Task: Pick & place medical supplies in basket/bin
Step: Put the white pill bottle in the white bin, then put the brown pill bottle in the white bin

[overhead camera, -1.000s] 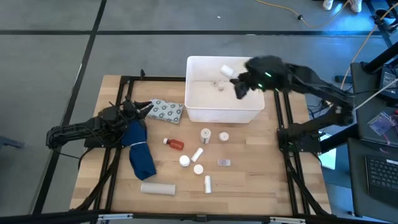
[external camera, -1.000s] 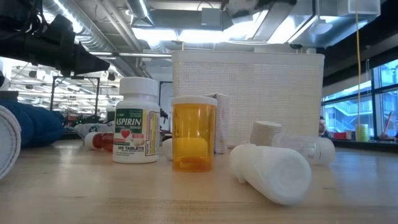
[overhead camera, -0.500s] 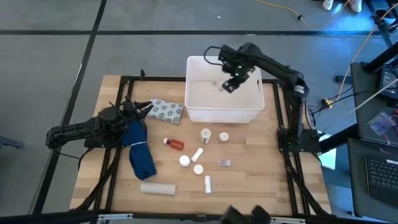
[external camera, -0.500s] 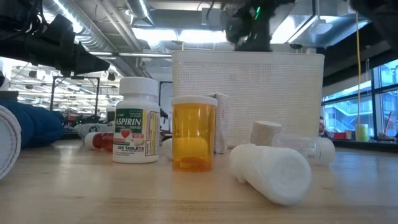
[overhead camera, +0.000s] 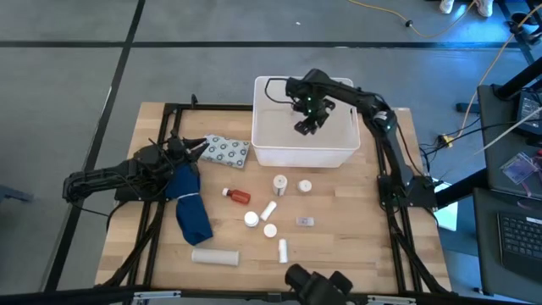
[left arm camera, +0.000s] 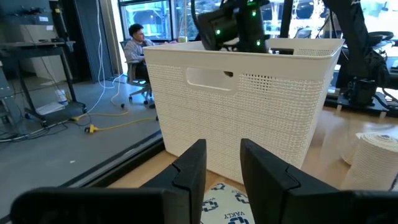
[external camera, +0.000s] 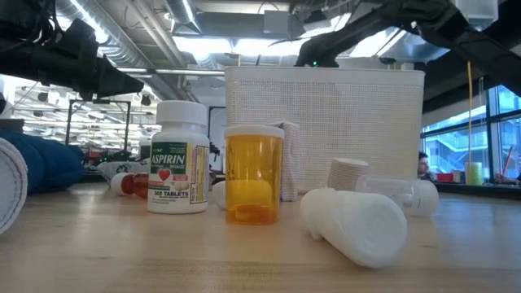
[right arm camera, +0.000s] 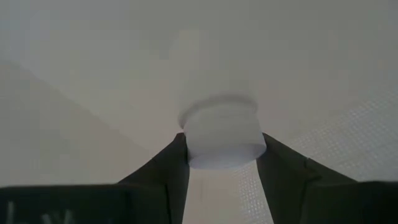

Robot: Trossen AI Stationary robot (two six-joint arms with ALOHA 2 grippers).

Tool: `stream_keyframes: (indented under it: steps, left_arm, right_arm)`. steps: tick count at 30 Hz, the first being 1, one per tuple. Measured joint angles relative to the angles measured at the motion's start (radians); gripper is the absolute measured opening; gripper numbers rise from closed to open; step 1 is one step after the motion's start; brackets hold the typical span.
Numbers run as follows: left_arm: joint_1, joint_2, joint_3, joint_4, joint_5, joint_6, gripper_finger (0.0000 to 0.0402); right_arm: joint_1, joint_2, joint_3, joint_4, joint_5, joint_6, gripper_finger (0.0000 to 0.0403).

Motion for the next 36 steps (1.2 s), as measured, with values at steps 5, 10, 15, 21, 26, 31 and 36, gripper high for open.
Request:
stream_keyframes:
  steps: [5,10,15,21,26,31,36]
  left_arm:
    - [0.000,0.000,0.000,0.000,0.000,0.000,0.0092]
    - [0.000,0.000,0.000,0.000,0.000,0.000,0.0092]
    - [0.000,0.000,0.000,0.000,-0.001,0.001,0.0092]
    - [0.000,0.000,0.000,0.000,-0.001,0.002,0.0092]
    - [0.000,0.000,0.000,0.000,-0.001,0.002,0.0092]
    - [0.000,0.000,0.000,0.000,-0.002,0.002,0.0092]
    - [0.000,0.000,0.000,0.000,-0.002,0.002,0.0092]
  right_arm:
    - [0.006,0.047,0.000,0.000,0.022,-0.020,0.0158]
    - [0.013,0.079,0.000,-0.008,0.025,-0.028,0.0159]
    - [0.013,0.095,0.000,-0.009,0.024,-0.076,0.0159]
    - [0.013,0.098,0.000,0.003,0.023,-0.080,0.0172]
    - [0.013,0.098,0.000,0.003,0.021,-0.078,0.0196]
    - [0.013,0.098,0.000,0.002,-0.012,-0.048,0.0229]
    - [0.013,0.098,0.000,0.001,-0.012,-0.040,0.0272]
